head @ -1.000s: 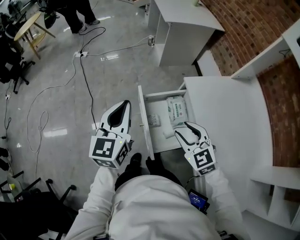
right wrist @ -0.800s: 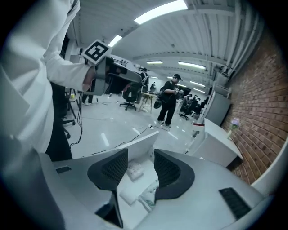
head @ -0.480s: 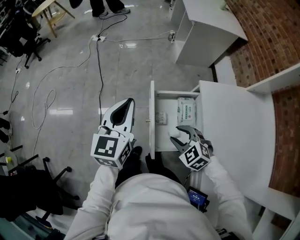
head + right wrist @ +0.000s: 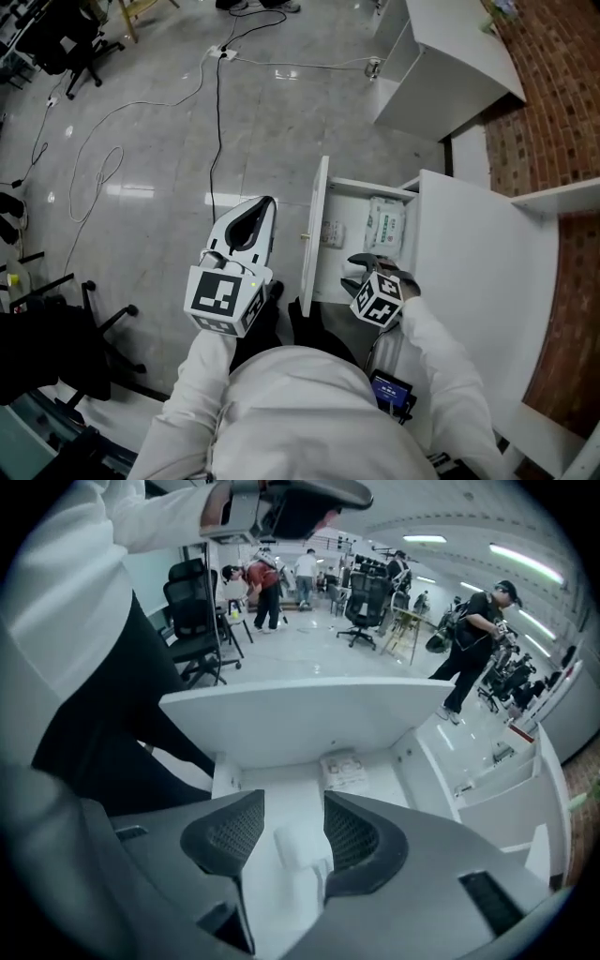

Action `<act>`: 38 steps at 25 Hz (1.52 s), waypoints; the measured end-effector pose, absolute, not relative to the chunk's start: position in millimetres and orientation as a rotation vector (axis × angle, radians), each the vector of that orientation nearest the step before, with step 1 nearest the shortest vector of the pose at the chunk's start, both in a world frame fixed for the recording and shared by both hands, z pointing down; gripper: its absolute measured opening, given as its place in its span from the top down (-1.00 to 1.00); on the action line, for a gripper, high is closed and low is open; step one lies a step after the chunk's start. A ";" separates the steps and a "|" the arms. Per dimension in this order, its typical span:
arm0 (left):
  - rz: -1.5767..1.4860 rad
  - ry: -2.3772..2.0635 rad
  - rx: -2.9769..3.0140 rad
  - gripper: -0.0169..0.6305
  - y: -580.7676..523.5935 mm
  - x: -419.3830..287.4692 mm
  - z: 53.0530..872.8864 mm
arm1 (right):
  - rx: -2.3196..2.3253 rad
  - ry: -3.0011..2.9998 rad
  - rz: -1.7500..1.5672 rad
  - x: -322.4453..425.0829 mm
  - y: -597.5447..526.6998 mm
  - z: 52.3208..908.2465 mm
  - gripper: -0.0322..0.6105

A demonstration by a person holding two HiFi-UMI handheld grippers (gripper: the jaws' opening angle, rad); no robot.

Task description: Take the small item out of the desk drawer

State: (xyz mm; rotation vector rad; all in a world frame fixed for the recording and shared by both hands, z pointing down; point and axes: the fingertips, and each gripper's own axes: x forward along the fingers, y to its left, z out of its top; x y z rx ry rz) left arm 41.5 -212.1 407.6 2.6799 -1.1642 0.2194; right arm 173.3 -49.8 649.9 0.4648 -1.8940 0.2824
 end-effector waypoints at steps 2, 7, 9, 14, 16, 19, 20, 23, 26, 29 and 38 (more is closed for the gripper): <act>0.227 -1.178 2.666 0.89 -212.7 37.4 410.1 | 0.409 -1.861 0.271 175.5 -48.5 666.0 0.20; 0.241 -1.223 2.632 0.89 -216.7 28.7 412.6 | 0.306 -1.767 0.292 188.5 -38.6 704.6 0.18; 0.254 -1.237 2.623 0.89 -218.7 25.5 414.3 | 0.286 -1.728 0.312 194.9 -33.9 717.4 0.18; 0.306 -1.229 2.623 0.89 -219.9 21.7 422.3 | 0.277 -1.666 0.325 202.2 -35.2 737.1 0.16; 0.323 -1.217 2.622 0.89 -219.9 23.8 426.2 | 0.256 -1.653 0.308 204.0 -37.3 742.3 0.15; 0.343 -1.209 2.615 0.89 -219.6 24.4 431.7 | 0.211 -1.638 0.296 202.5 -37.3 750.6 0.15; 0.348 -1.211 2.612 0.89 -220.0 23.9 432.5 | 0.192 -1.632 0.292 202.2 -36.4 753.5 0.14; 0.354 -1.232 2.588 0.89 -222.9 20.9 434.1 | 0.141 -1.602 0.265 206.3 -32.1 763.0 0.14; 0.363 -1.257 2.561 0.89 -225.3 15.4 436.4 | 0.119 -1.559 0.247 212.5 -29.1 773.3 0.14; 0.387 -1.243 2.565 0.89 -222.5 13.2 442.1 | 0.105 -1.545 0.249 210.0 -25.9 780.6 0.14; 0.417 -1.248 2.555 0.89 -219.3 11.0 450.4 | 0.059 -1.540 0.187 203.7 -24.6 792.0 0.16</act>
